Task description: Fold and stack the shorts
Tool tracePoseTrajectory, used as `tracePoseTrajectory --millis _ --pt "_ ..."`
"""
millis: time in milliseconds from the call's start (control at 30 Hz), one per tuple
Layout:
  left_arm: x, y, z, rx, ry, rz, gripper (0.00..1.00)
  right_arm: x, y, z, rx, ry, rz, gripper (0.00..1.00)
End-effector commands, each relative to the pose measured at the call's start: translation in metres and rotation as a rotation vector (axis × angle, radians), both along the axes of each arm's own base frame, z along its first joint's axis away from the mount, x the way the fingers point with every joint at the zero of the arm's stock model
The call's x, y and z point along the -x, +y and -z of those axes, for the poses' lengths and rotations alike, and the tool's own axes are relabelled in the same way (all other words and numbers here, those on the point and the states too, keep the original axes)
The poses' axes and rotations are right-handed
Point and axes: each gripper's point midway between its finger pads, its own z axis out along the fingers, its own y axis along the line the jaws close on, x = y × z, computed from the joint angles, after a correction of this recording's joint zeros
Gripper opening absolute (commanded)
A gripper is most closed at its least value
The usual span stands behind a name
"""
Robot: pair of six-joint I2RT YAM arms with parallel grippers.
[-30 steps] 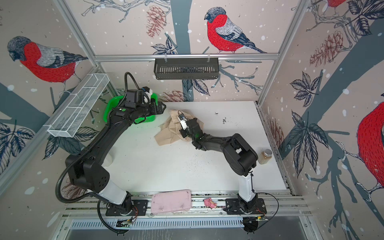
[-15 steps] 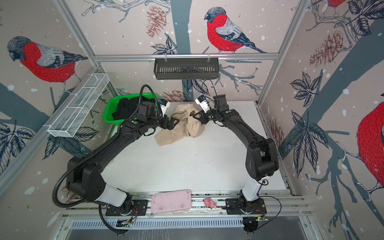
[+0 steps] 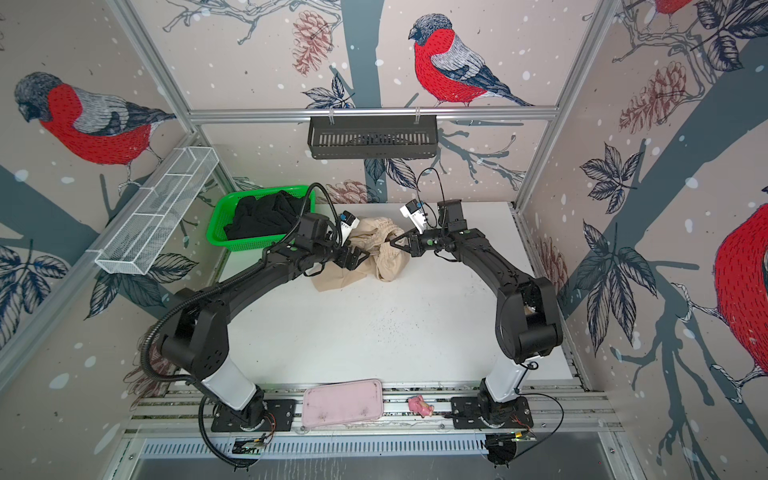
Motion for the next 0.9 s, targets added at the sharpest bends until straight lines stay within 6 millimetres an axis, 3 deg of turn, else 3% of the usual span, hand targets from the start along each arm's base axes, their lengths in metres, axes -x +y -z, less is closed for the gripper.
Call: tracePoseTrajectory --millis 0,100,233,300,367,500,567,700,767,867 --pt "-0.008 -0.016 -0.012 0.053 -0.058 0.041 0.88 0.003 0.002 -0.012 -0.039 -0.035 -0.026 0.01" --pt "-0.021 -0.016 -0.003 0.034 -0.055 -0.010 0.81 0.005 0.002 -0.010 -0.041 -0.028 -0.030 0.01" --pt "-0.037 -0.017 0.011 0.011 -0.014 -0.057 0.56 0.009 0.002 -0.010 -0.048 -0.031 -0.037 0.01" --pt "-0.039 -0.024 0.010 0.038 -0.004 -0.039 0.37 0.010 0.001 -0.008 -0.048 -0.030 -0.038 0.01" --pt "-0.042 -0.028 0.005 0.062 -0.009 -0.038 0.03 0.009 0.000 -0.004 -0.033 -0.027 -0.029 0.01" --pt "-0.045 -0.020 -0.009 0.047 0.022 -0.096 0.00 -0.014 -0.019 0.010 0.050 -0.017 0.109 0.08" --pt "-0.044 -0.013 -0.021 0.040 0.065 -0.155 0.00 -0.036 -0.038 0.019 0.118 -0.005 0.240 0.26" --pt "-0.036 -0.007 -0.046 0.109 0.171 -0.215 0.00 -0.071 -0.077 0.034 0.300 0.000 0.515 0.44" --pt "-0.033 -0.012 -0.052 0.157 0.228 -0.201 0.00 -0.071 -0.086 0.036 0.342 0.016 0.601 0.52" --pt "-0.036 -0.017 -0.053 0.186 0.294 -0.204 0.00 -0.052 -0.089 0.039 0.391 0.009 0.710 0.61"
